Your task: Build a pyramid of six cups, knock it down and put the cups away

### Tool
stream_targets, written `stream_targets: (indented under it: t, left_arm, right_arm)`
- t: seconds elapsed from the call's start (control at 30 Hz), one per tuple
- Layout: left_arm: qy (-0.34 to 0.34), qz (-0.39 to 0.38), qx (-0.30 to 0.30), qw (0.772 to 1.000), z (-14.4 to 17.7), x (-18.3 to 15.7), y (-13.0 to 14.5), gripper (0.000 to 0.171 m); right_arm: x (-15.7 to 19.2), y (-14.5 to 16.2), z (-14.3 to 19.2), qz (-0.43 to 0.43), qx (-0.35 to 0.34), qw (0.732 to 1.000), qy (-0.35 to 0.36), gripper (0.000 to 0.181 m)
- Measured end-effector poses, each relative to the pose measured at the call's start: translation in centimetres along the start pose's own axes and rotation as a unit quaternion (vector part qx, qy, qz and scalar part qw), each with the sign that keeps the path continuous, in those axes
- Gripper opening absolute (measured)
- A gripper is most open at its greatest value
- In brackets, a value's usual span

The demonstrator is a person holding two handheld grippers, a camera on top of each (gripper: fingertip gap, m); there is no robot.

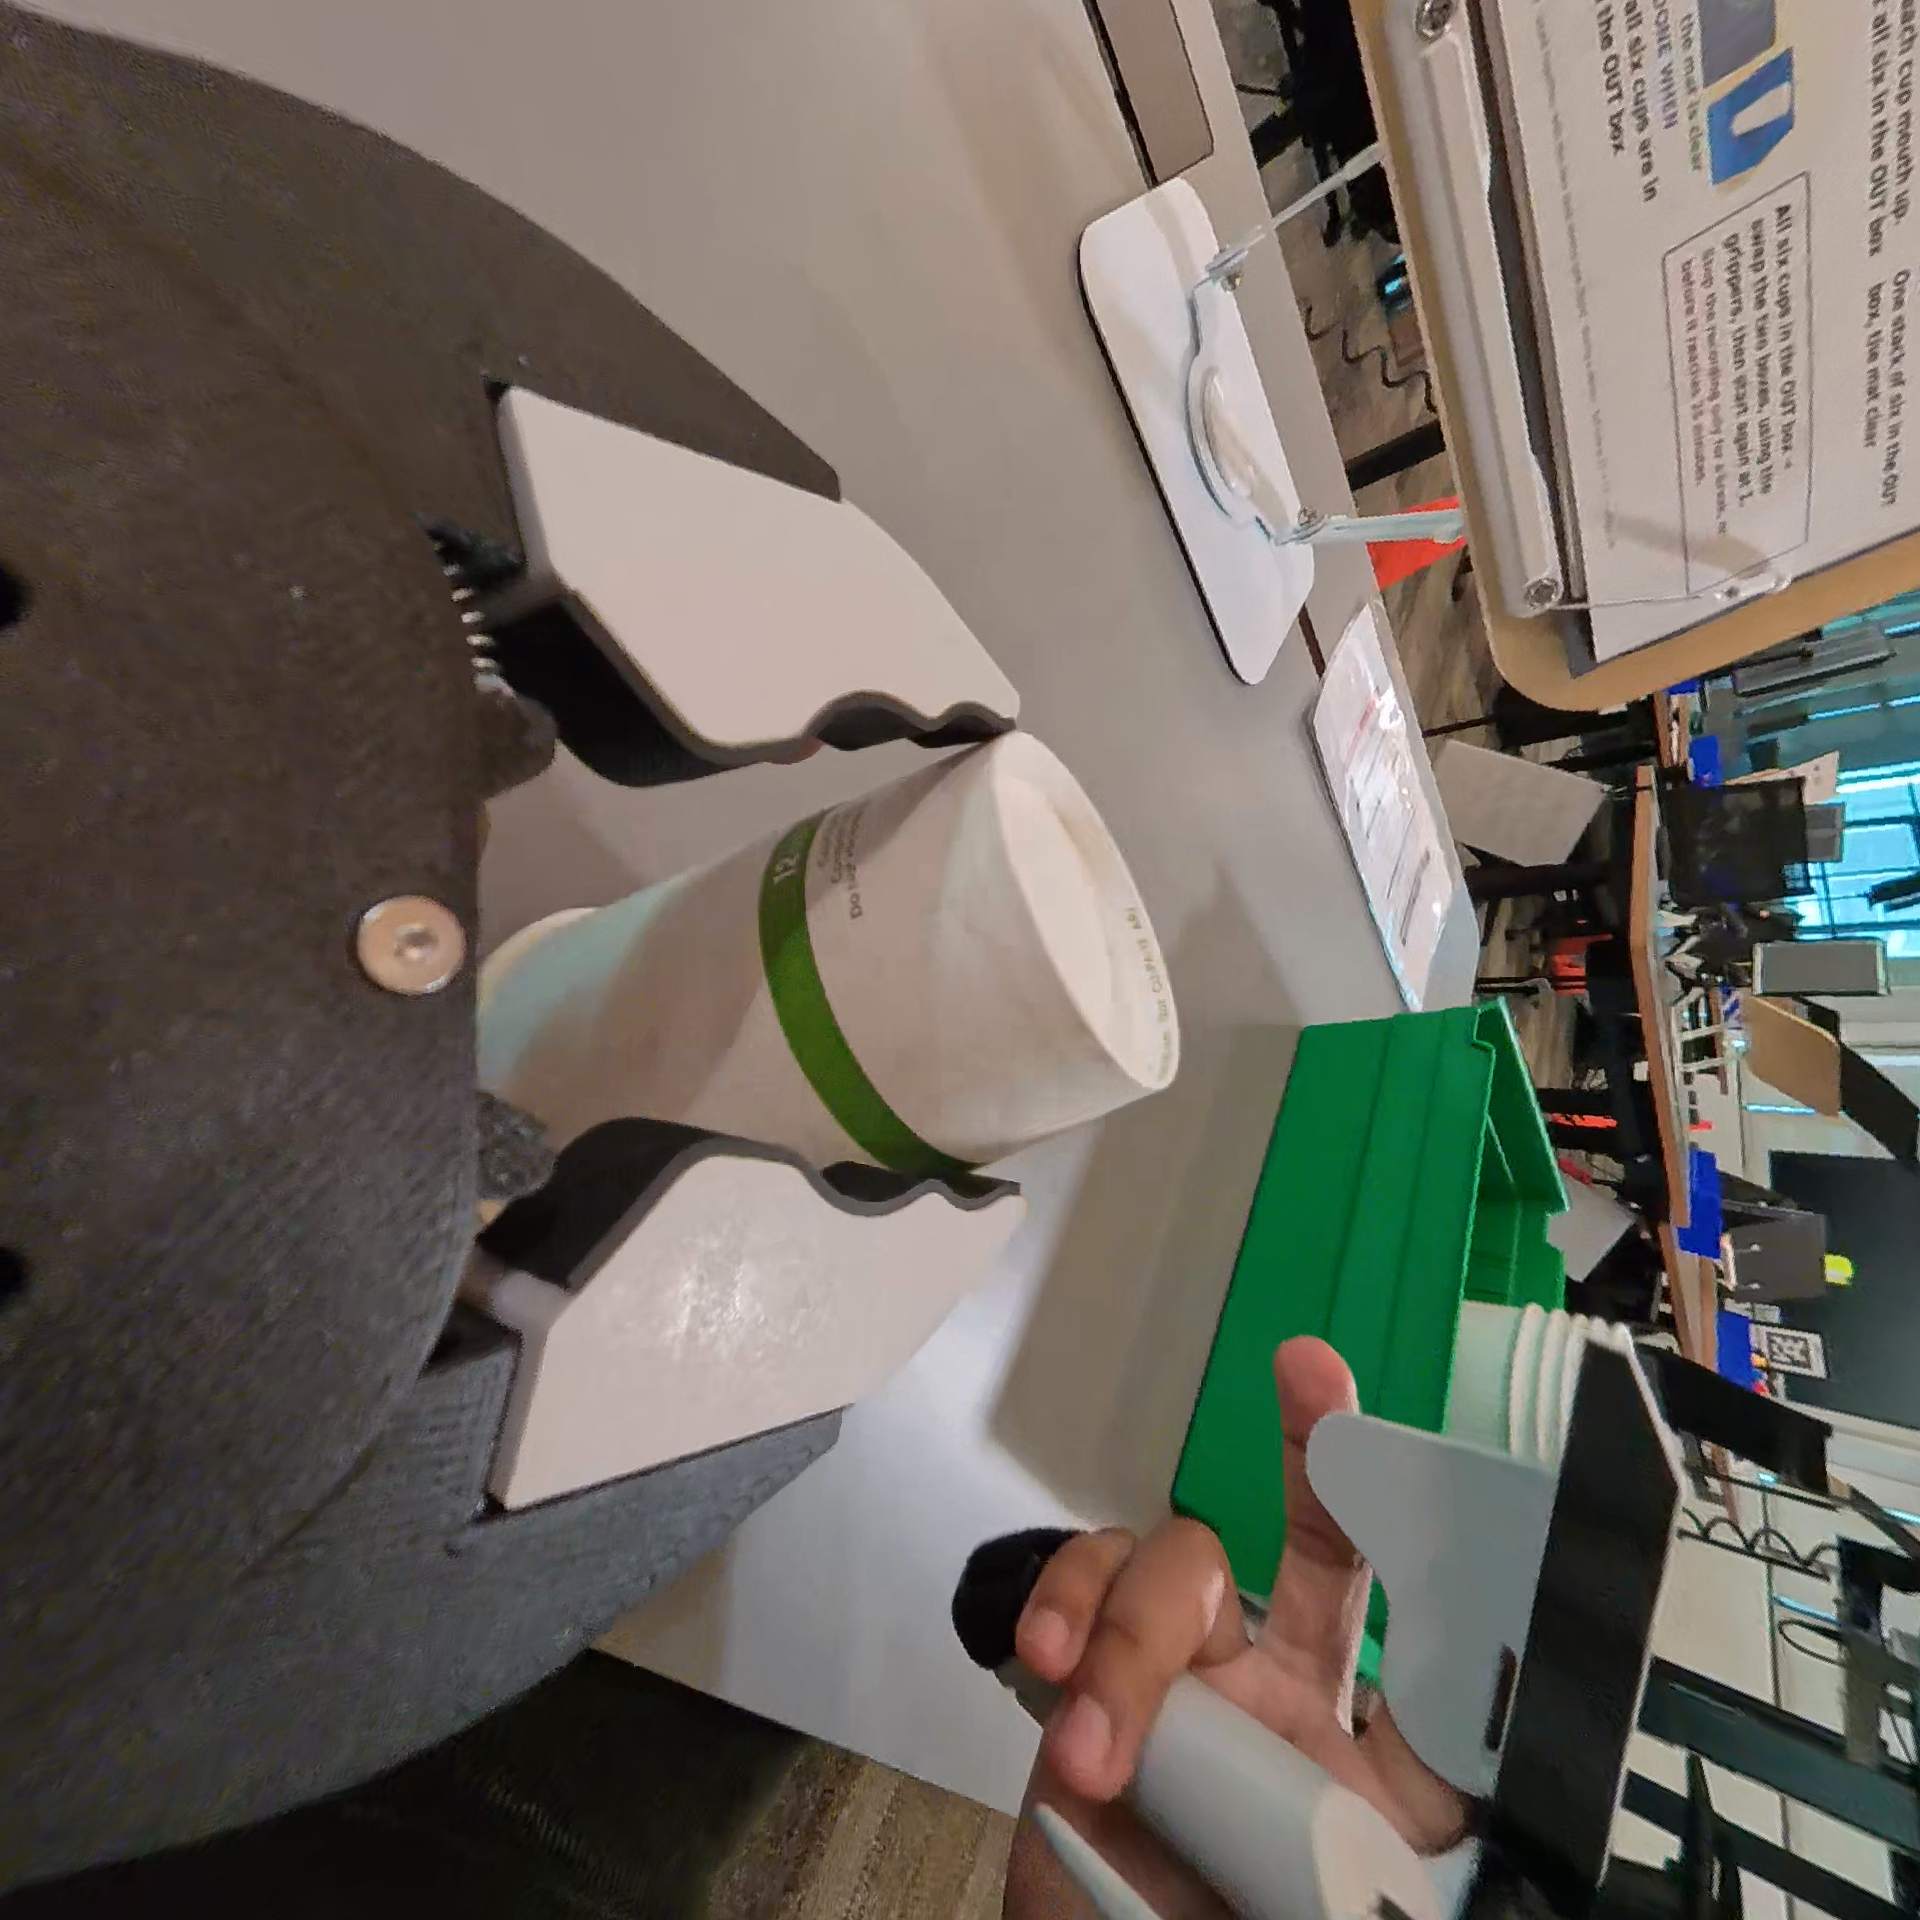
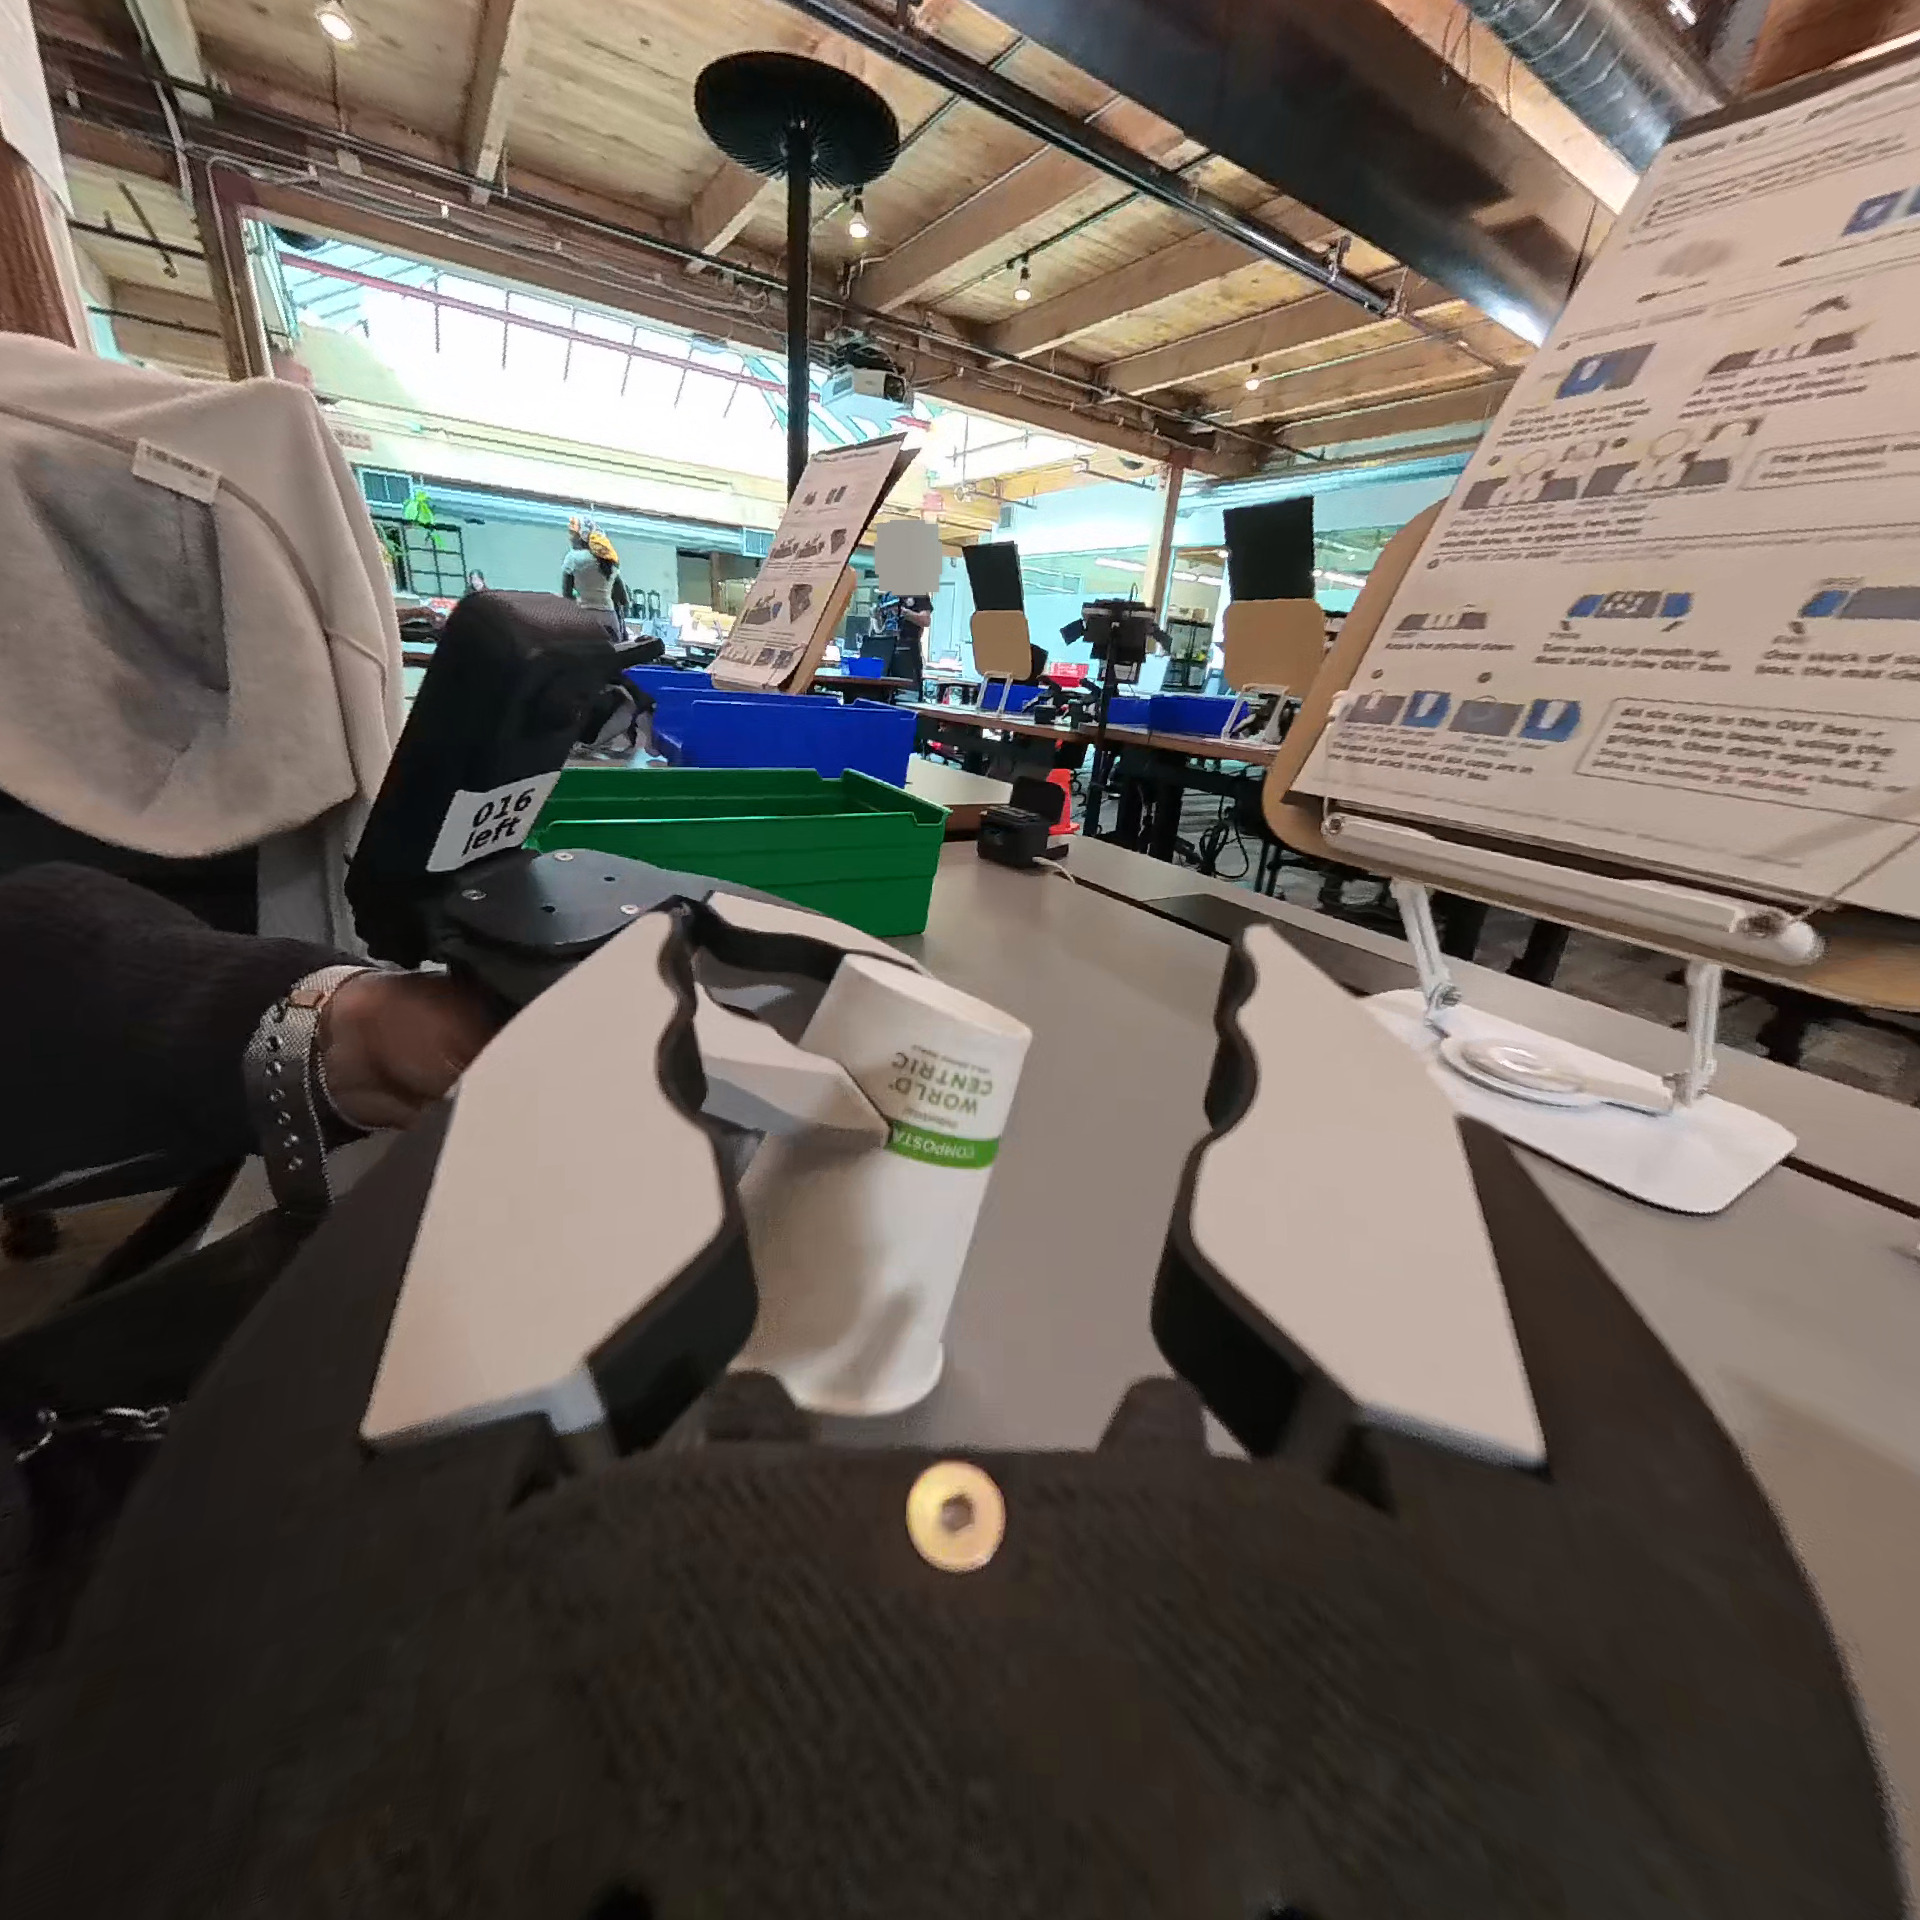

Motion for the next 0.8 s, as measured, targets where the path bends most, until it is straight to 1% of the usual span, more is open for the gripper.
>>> stream_targets:
  t: [0.13, 0.23, 0.33, 0.4, 0.47, 0.53, 0.6, 0.67, 0.7, 0.73, 0.8]
  left_arm:
    - [-0.005, 0.034, -0.001, 0.999, 0.2, 1.0, 0.0, 0.079]
    - [0.001, 0.082, -0.02, 0.996, 0.5, 1.5, -0.3, 0.079]
    - [0.017, 0.131, -0.056, 0.99, 0.9, 1.8, -0.9, 0.079]
    - [0.025, 0.161, -0.089, 0.983, 1.3, 2.1, -1.3, 0.079]
    - [0.032, 0.202, -0.127, 0.971, 1.8, 2.5, -1.6, 0.079]
    - [0.047, 0.26, -0.159, 0.951, 2.2, 3.1, -1.8, 0.079]
    - [0.064, 0.329, -0.178, 0.925, 2.6, 3.8, -1.8, 0.079]
    - [0.08, 0.378, -0.192, 0.902, 2.8, 4.4, -1.6, 0.079]
    - [0.083, 0.39, -0.197, 0.896, 2.9, 4.6, -1.6, 0.079]
    - [0.088, 0.391, -0.197, 0.895, 2.9, 4.7, -1.6, 0.079]
    - [0.102, 0.377, -0.194, 0.9, 2.9, 4.5, -1.8, 0.078]
  right_arm:
    - [-0.2, 0.6, -0.1, -0.016, 0.027, 0.999, -0.009, 0.097]
    - [0.5, 1.2, -0.6, -0.001, 0.057, 0.998, -0.021, 0.098]
    - [1.0, 2.1, -1.1, 0.005, 0.105, 0.994, -0.031, 0.101]
    - [1.1, 2.6, -1.5, -0.023, 0.129, 0.991, -0.031, 0.104]
    - [0.9, 2.7, -1.7, -0.069, 0.133, 0.988, -0.026, 0.106]
    - [0.6, 2.6, -1.7, -0.102, 0.126, 0.987, -0.016, 0.104]
    - [0.3, 2.6, -1.6, -0.096, 0.123, 0.988, -0.007, 0.102]
    - [0.2, 2.6, -1.4, -0.064, 0.124, 0.99, 0.002, 0.097]
    - [0.2, 2.6, -1.3, -0.048, 0.126, 0.991, 0.008, 0.094]
    - [0.2, 2.6, -1.3, -0.031, 0.129, 0.991, 0.014, 0.092]
    - [0.3, 2.6, -1.3, -0.004, 0.134, 0.991, 0.025, 0.09]
Point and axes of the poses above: each gripper's, where its closed fingertips meet, z back along the fingers, y out of its underside, x = y × z across the jaws, the point moved 9 cm from there along z, back along the fingers
